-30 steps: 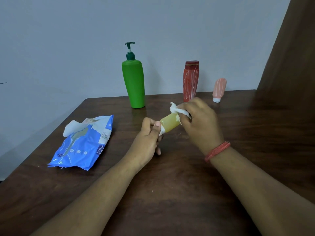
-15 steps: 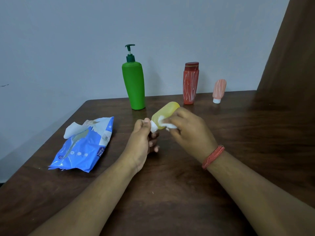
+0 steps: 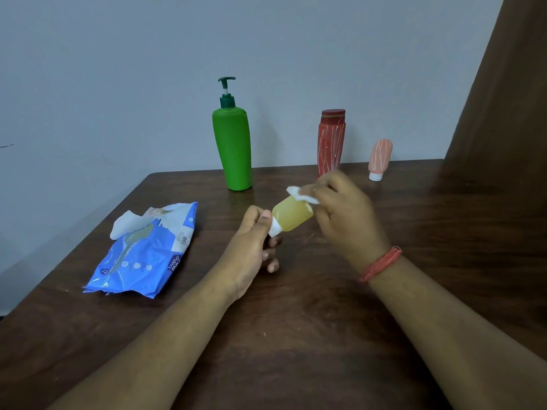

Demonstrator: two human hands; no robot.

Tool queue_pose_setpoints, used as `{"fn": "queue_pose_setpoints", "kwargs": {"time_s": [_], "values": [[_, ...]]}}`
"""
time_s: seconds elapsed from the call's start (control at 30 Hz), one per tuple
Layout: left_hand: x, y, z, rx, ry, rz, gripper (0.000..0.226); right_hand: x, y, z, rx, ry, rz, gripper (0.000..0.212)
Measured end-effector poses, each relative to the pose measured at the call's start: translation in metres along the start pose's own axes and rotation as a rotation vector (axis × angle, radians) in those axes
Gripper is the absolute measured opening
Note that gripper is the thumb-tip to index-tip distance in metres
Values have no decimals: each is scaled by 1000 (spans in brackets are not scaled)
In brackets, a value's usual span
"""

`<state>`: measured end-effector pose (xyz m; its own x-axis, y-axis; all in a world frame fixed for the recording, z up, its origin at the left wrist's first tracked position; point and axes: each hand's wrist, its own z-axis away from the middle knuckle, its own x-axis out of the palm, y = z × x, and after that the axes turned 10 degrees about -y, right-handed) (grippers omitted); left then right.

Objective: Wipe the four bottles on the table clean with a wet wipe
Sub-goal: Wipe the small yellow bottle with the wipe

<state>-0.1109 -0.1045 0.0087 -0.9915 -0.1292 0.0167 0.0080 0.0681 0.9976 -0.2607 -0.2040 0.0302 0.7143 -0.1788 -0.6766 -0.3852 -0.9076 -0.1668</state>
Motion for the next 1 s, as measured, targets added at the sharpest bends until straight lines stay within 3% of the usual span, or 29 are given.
{"fn": "queue_pose_setpoints", "kwargs": {"time_s": [0.07,0.17,0.33,0.6,0.77,1.0], "values": [[-1,-2,0,5,35,-133,26,0,-4,1,-78,-80,78,28],[-3,-2,0,40,34,-115,22,-1,6,-3,26,-48,90,32],[-4,1,0,62,12,35,23,-5,15,-3,260,105,-155,26],[-5,5,4,17,16,263,23,4,13,-2,458,13,-699,23],[4,6,4,-11,14,496,21,7,-2,-3,466,69,-966,21],[16,7,2,-19,18,613,37,25,-19,7,392,-72,-778,16]]}}
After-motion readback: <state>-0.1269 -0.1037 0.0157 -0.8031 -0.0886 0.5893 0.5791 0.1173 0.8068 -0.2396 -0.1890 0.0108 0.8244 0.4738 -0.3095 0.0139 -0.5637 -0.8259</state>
